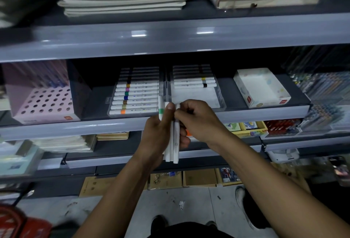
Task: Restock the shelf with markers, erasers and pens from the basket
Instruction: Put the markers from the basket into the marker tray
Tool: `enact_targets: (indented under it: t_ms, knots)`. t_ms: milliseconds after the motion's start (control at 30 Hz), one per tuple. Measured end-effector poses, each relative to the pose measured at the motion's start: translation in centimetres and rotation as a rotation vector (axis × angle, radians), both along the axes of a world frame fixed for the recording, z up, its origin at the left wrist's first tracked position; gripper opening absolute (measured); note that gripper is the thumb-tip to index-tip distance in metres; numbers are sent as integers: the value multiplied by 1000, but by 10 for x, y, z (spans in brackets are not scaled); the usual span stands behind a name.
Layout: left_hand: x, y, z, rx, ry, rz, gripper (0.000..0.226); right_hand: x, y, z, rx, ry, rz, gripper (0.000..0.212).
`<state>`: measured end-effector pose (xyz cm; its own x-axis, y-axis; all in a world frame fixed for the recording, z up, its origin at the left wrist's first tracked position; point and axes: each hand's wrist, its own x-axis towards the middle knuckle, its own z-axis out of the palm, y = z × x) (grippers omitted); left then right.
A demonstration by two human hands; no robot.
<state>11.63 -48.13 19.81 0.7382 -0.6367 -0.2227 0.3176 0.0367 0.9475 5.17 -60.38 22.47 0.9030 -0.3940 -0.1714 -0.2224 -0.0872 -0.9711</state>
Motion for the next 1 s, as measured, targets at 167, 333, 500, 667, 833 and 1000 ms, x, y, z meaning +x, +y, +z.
enact_targets:
  t_ms: [167,333,500,667,833,1000]
  knots:
    - [-1,4,-4,43,-69,-14,55,5,-11,0,39,-85,-211,16]
    - [4,12,-13,66,-150,44,39,9,-31,-2,199,-269,-422,13]
    - [17,16,-14,36,-168,99,34,-3,-49,-6,-89,-240,-240,20]
    - [29,15,-18,9,-155,161,38,-16,-60,-1,-609,-189,94,18]
    - [28,10,-19,10,-162,161,31,-12,-57,2,-994,-199,207,21]
    - [26,9,-24,128,-346,243,29,-7,-73,3,-1164,-204,113,14]
